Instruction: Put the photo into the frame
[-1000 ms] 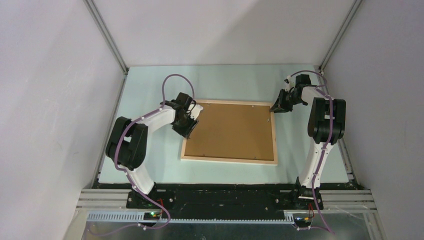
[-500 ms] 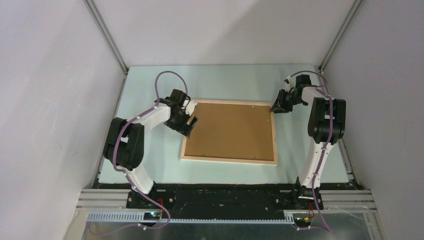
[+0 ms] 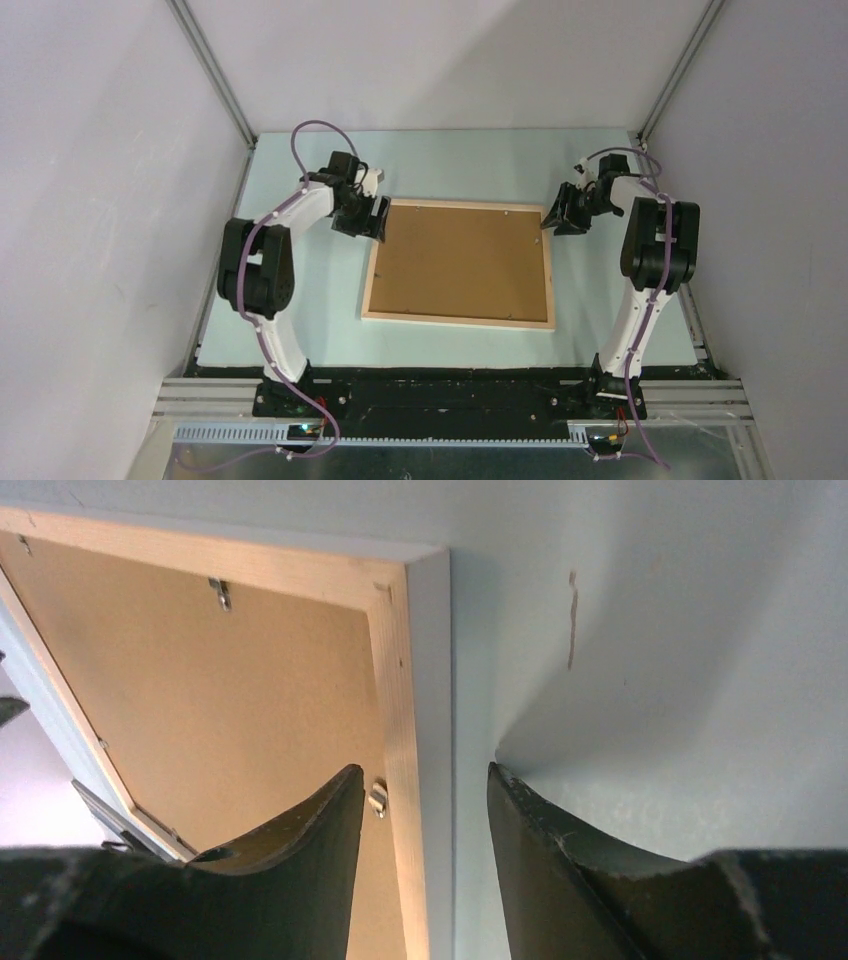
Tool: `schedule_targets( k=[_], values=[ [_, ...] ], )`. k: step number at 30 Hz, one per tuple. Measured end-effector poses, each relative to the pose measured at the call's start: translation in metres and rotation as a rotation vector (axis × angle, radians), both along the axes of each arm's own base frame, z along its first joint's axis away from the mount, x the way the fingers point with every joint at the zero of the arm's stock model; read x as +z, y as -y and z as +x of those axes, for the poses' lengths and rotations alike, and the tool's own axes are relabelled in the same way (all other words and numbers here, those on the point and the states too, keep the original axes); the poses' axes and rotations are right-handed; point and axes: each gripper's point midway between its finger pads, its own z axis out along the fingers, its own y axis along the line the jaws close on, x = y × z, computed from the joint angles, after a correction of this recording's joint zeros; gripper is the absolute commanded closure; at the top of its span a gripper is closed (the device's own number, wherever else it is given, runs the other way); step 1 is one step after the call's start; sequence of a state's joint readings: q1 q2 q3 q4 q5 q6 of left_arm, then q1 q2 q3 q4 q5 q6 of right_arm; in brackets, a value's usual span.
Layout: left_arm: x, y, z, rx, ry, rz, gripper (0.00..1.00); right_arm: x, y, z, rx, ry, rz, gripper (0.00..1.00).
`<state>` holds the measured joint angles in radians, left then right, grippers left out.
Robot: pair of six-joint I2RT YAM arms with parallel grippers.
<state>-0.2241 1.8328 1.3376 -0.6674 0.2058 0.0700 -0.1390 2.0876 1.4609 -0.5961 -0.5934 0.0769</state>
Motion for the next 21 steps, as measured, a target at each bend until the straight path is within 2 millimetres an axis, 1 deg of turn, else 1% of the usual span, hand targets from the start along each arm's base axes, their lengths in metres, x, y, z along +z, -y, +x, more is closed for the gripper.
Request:
schedule_targets(
  k=[2,7,12,16,21],
  values=[
    [-0.007,0.005,0.006,0.012,-0.023,-0.015,0.20,0.000,0.001,-0.007,0.006,-0.012,-0.004,0.46],
    [-0.021,0.011,0.016,0.032,-0.059,-0.032,0.34,0.000,0.002,-0.028,0.028,-0.037,-0.024,0.45],
    [-0.027,0.015,0.021,0.052,-0.079,-0.050,0.44,0.001,0.005,-0.049,0.041,-0.059,-0.036,0.47],
    [-0.029,0.017,0.020,0.063,-0.092,-0.061,0.53,0.000,0.010,-0.052,0.030,-0.065,-0.036,0.48],
    [-0.033,0.019,0.018,0.066,-0.099,-0.074,0.58,0.000,0.012,-0.055,0.026,-0.067,-0.035,0.48]
  ],
)
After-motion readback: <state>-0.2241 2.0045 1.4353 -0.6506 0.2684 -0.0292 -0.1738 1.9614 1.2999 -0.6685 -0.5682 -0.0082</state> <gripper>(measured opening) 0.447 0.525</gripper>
